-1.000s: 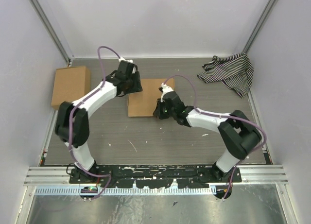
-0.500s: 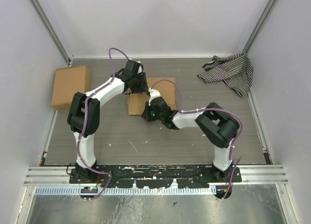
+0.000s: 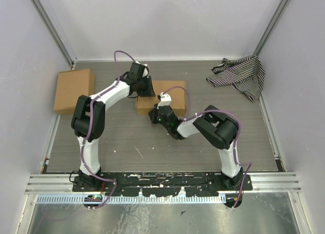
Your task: Fold the paper box
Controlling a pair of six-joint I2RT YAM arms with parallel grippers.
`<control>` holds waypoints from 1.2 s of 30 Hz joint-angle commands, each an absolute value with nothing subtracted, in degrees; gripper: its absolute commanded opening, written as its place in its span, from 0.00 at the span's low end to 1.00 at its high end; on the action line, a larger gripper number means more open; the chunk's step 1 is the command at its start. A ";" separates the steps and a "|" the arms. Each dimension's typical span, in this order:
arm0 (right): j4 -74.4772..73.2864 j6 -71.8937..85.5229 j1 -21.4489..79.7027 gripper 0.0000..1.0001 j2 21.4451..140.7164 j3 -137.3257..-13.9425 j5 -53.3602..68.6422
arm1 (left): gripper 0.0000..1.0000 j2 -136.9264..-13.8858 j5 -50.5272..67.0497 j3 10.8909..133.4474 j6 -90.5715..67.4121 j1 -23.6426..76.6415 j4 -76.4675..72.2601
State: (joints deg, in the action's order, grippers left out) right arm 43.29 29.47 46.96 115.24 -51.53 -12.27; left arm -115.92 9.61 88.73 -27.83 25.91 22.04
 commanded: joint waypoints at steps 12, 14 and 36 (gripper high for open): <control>56.52 26.86 46.13 0.01 117.92 -48.90 -20.25 | 0.35 -117.16 17.81 83.64 -23.90 26.19 26.21; 56.34 26.87 46.14 0.01 117.30 -48.70 -19.39 | 0.40 -116.40 18.07 83.88 -23.70 26.19 26.13; 12.95 16.72 46.14 0.28 77.20 -44.80 -23.24 | 0.98 -80.25 1.11 70.02 -28.00 26.19 26.58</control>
